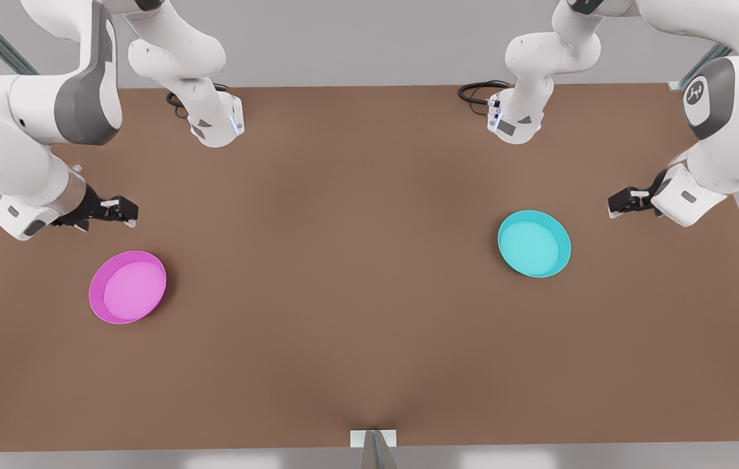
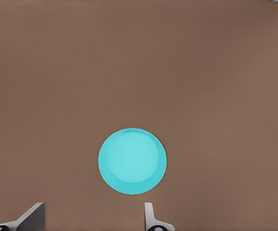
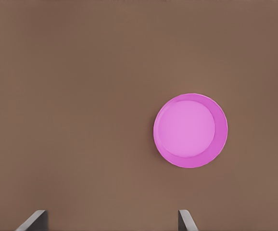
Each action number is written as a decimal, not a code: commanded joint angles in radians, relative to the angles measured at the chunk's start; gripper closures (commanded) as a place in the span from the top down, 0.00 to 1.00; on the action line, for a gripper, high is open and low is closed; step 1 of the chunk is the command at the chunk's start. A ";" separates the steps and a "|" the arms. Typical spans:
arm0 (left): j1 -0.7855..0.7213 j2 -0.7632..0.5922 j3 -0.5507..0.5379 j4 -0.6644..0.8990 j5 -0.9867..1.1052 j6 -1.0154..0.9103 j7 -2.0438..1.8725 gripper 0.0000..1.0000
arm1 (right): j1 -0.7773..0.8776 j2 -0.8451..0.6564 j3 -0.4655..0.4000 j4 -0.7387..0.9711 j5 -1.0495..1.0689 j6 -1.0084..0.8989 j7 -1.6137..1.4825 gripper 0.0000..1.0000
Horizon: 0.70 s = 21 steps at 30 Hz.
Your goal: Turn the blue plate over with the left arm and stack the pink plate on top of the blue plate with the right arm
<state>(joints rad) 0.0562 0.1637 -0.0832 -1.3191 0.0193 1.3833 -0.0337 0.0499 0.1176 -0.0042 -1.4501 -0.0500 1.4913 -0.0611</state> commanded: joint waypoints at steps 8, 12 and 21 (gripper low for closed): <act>0.019 0.109 0.189 -0.590 -0.258 0.642 0.133 1.00 | -0.005 0.000 0.000 -0.001 0.002 0.038 -0.025 1.00; 0.076 0.181 0.234 -0.775 -0.527 0.816 0.791 1.00 | -0.007 0.002 0.000 -0.001 0.002 0.038 -0.025 1.00; 0.080 0.232 0.278 -0.835 -0.423 0.846 1.033 1.00 | -0.004 0.007 0.001 0.000 0.002 0.032 -0.020 1.00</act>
<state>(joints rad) 0.1371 0.3943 0.1927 -2.1448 -0.4235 2.1560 0.4638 0.0457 0.1244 -0.0029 -1.4507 -0.0482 1.5248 -0.0773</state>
